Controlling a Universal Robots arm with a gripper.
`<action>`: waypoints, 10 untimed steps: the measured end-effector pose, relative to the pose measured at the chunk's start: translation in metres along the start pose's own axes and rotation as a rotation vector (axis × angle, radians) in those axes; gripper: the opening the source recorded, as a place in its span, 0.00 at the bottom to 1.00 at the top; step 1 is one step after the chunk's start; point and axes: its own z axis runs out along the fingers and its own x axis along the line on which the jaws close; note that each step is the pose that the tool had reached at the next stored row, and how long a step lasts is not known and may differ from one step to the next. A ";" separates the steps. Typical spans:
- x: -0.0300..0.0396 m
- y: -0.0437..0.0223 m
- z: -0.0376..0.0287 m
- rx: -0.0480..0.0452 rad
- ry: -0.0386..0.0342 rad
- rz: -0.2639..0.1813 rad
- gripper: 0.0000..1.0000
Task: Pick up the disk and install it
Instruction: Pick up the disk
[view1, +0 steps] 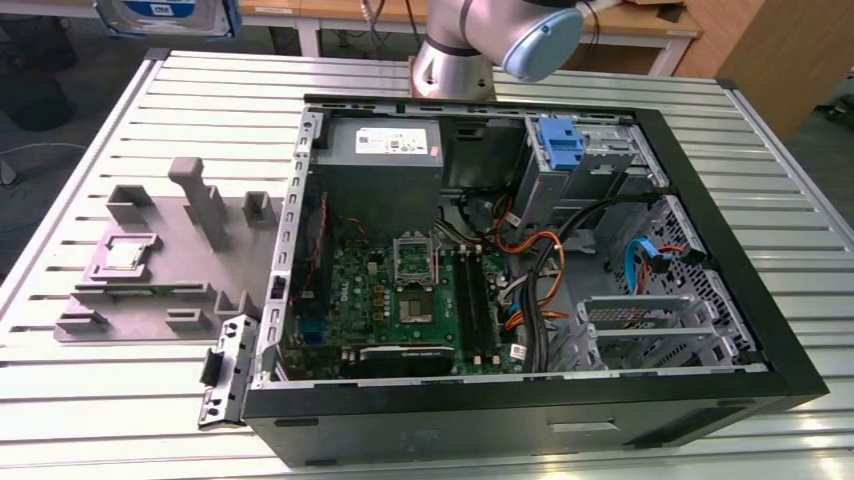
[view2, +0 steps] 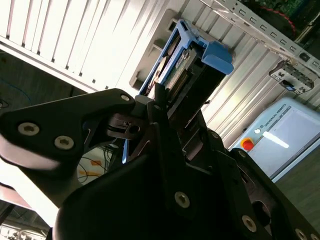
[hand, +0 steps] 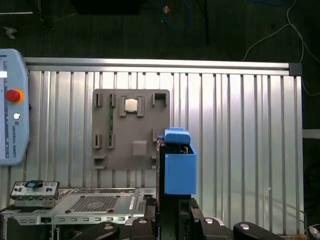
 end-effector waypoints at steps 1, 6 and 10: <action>0.0000 -0.0047 0.0000 0.0001 0.0000 0.000 0.35; -0.0001 -0.0211 -0.0002 0.0000 0.0001 0.000 0.35; -0.0003 -0.0341 -0.0005 -0.0001 0.0000 0.000 0.35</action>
